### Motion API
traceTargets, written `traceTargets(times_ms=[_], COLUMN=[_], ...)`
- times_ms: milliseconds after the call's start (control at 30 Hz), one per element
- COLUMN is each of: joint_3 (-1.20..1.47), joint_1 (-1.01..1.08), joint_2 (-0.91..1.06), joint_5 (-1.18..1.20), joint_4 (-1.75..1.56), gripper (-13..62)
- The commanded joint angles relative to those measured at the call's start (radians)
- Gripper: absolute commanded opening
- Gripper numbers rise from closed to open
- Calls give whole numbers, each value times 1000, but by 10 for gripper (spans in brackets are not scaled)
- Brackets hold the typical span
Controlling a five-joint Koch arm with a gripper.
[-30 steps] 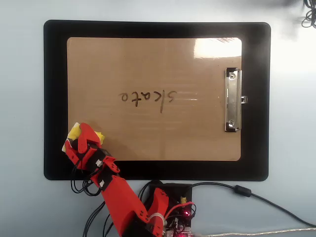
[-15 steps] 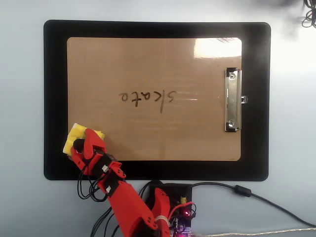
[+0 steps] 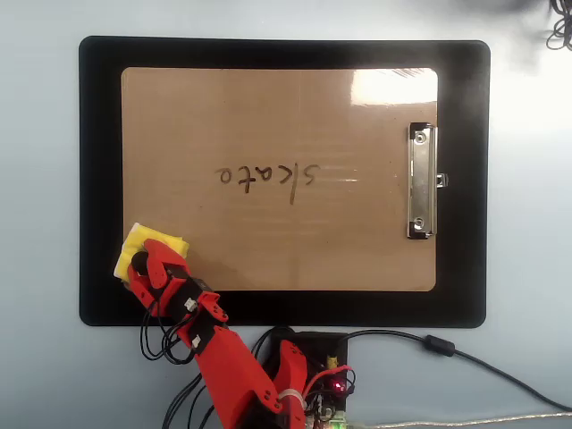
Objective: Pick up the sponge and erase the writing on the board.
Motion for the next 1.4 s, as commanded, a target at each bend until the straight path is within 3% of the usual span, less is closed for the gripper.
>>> traceTargets(times_ms=[0, 267, 467, 933, 1367], joint_3=[-3, 2, 23, 52, -77], joint_1=[-18, -9, 26, 337, 942], joint_2=[17, 18, 20, 74, 86], joint_5=[8, 43, 35, 20, 86], joint_4=[-34, -35, -38, -41, -28], gripper=[143, -47, -56, -77, -77])
